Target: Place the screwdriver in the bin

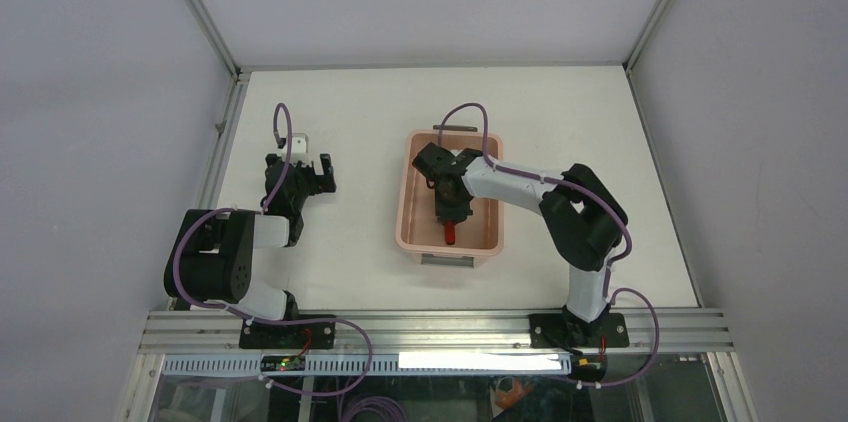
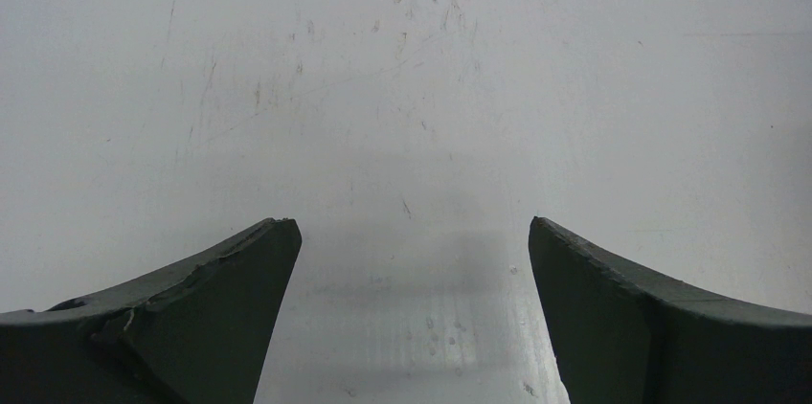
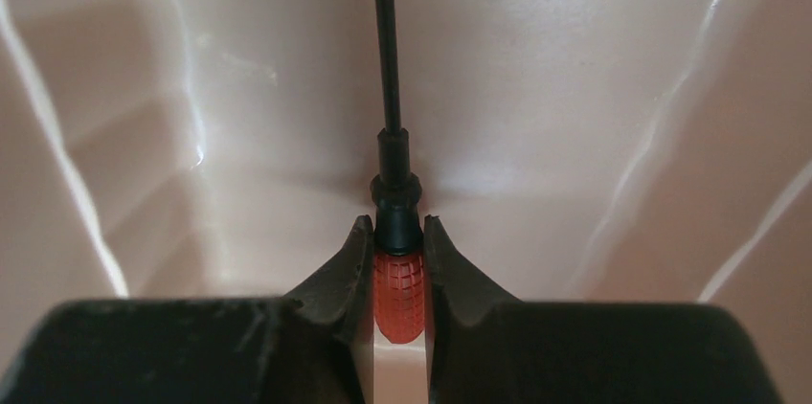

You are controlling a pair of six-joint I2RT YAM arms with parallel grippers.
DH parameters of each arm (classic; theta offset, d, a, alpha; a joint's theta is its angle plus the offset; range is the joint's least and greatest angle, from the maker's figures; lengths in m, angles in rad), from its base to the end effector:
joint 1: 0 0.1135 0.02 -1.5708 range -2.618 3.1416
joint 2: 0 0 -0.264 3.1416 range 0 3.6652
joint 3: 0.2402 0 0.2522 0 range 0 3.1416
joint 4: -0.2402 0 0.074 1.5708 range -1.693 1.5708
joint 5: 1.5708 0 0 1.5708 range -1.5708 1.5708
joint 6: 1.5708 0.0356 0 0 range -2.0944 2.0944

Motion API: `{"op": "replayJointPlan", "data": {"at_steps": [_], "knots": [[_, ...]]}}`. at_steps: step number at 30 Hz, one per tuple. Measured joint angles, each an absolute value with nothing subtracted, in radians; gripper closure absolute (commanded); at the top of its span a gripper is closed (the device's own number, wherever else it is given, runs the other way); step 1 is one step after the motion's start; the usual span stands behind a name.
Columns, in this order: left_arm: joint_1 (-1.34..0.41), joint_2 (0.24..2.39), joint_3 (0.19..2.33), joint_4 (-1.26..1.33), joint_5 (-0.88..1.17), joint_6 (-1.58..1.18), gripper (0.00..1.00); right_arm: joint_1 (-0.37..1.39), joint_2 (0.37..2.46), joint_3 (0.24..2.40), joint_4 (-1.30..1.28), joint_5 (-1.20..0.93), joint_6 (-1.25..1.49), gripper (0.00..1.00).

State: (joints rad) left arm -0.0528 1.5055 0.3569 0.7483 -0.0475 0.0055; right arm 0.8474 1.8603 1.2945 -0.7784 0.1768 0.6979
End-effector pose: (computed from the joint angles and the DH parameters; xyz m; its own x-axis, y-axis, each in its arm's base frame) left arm 0.2585 -0.0120 0.1354 -0.3891 0.0261 -0.9208 0.0112 0.9997 0.0236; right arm 0.2422 0.2648 0.1796 -0.9516 -0.1218 -0.2823 -0.1308 0.9913 0.0131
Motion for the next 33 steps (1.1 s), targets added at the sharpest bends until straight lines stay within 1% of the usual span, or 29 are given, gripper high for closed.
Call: {"op": "replayJointPlan", "data": {"at_steps": [2,6,8,13,14,15,16,17,18,19,29,33], "knots": [[-0.053,1.505,0.357,0.748,-0.047,0.006,0.01,0.848,1.873,1.295,-0.778,0.189,0.707,0.72],[-0.053,1.505,0.357,0.748,-0.047,0.006,0.01,0.848,1.877,1.295,-0.778,0.213,0.717,0.67],[-0.053,1.505,0.357,0.748,-0.047,0.006,0.01,0.848,1.877,1.296,-0.781,0.228,0.717,0.61],[-0.053,1.505,0.357,0.748,-0.047,0.006,0.01,0.852,1.861,1.306,-0.810,0.262,0.716,0.59],[-0.053,1.505,0.357,0.748,-0.047,0.006,0.01,0.854,1.854,1.310,-0.818,0.268,0.715,0.55],[-0.053,1.505,0.357,0.748,-0.047,0.006,0.01,0.857,1.839,1.319,-0.830,0.277,0.712,0.50],[-0.053,1.505,0.357,0.748,-0.047,0.006,0.01,0.860,1.824,1.328,-0.840,0.284,0.710,0.42],[-0.053,1.505,0.357,0.748,-0.047,0.006,0.01,0.863,1.806,1.340,-0.849,0.289,0.702,0.27],[-0.053,1.505,0.357,0.748,-0.047,0.006,0.01,0.865,1.790,1.350,-0.855,0.293,0.696,0.09],[-0.053,1.505,0.357,0.748,-0.047,0.006,0.01,0.867,1.769,1.362,-0.859,0.297,0.685,0.02],[-0.053,1.505,0.357,0.748,-0.047,0.006,0.01,0.854,1.486,1.428,-0.870,0.328,0.528,0.01],[-0.053,1.505,0.357,0.748,-0.047,0.006,0.01,0.765,1.333,1.377,-0.848,0.335,0.466,0.01]]}}
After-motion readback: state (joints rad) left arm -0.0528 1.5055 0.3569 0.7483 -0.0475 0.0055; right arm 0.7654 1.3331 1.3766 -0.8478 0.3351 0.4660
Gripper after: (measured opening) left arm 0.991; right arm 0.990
